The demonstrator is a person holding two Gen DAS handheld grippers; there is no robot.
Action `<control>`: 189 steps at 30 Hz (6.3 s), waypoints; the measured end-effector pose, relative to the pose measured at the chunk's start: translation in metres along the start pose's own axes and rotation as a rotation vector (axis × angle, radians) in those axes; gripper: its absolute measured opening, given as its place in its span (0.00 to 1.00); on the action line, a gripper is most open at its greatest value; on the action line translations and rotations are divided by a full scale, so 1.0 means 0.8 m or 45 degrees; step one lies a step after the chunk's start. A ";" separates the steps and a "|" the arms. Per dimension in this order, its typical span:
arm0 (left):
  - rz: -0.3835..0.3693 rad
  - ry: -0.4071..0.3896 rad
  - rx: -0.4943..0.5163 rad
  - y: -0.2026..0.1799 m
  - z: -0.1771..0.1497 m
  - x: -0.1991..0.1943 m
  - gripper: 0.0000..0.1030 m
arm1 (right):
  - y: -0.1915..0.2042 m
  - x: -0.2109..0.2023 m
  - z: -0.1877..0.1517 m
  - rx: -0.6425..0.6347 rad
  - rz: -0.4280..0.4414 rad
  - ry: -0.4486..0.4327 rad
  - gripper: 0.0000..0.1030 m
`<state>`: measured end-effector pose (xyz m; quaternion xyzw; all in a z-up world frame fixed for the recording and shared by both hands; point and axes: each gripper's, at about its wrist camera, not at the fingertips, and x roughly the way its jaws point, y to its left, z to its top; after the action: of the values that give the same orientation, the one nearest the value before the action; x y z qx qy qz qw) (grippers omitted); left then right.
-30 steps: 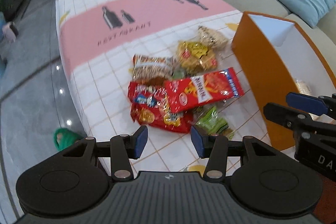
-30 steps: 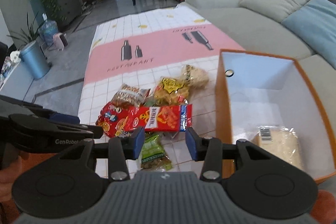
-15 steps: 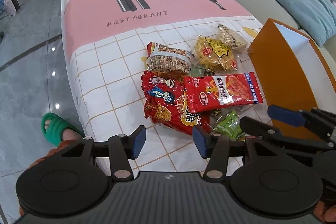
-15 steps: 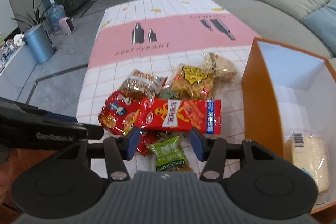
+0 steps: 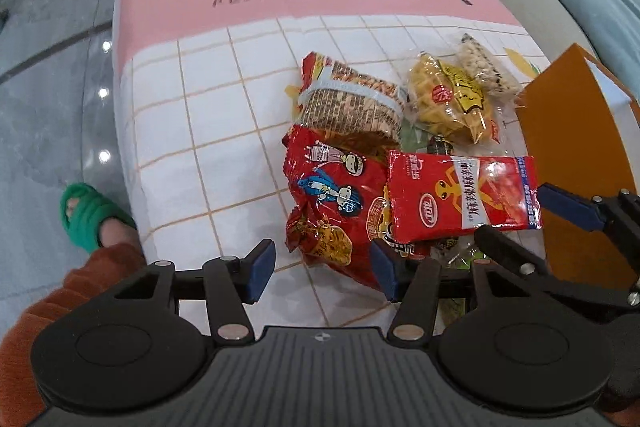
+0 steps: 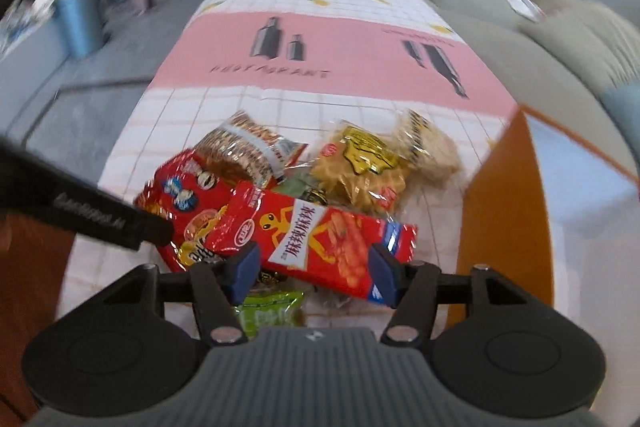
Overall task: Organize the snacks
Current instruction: 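Move the right gripper back to the snacks and grasp the red chip packet, then lift the red chip packet with the right gripper toward the box, then lower the red chip packet into the box and open the right gripper, then move the right gripper back over the table toward the wrapped cake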
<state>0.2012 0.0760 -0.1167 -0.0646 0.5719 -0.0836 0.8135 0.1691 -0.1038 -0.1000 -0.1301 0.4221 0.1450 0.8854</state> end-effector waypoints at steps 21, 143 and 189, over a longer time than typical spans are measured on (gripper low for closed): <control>-0.127 0.007 -0.076 0.003 0.008 0.025 0.68 | 0.038 0.057 -0.006 -0.457 -0.076 0.054 0.66; -0.154 -0.214 0.405 -0.211 -0.009 -0.157 0.59 | -0.221 -0.099 -0.080 0.984 0.081 -0.028 0.21; -0.126 0.126 0.048 -0.119 -0.031 0.039 0.63 | -0.085 -0.068 -0.046 0.322 -0.162 -0.152 0.33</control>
<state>0.1825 -0.0238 -0.1350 -0.0731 0.6057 -0.1377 0.7803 0.1351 -0.1877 -0.0721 -0.0351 0.3745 0.0419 0.9256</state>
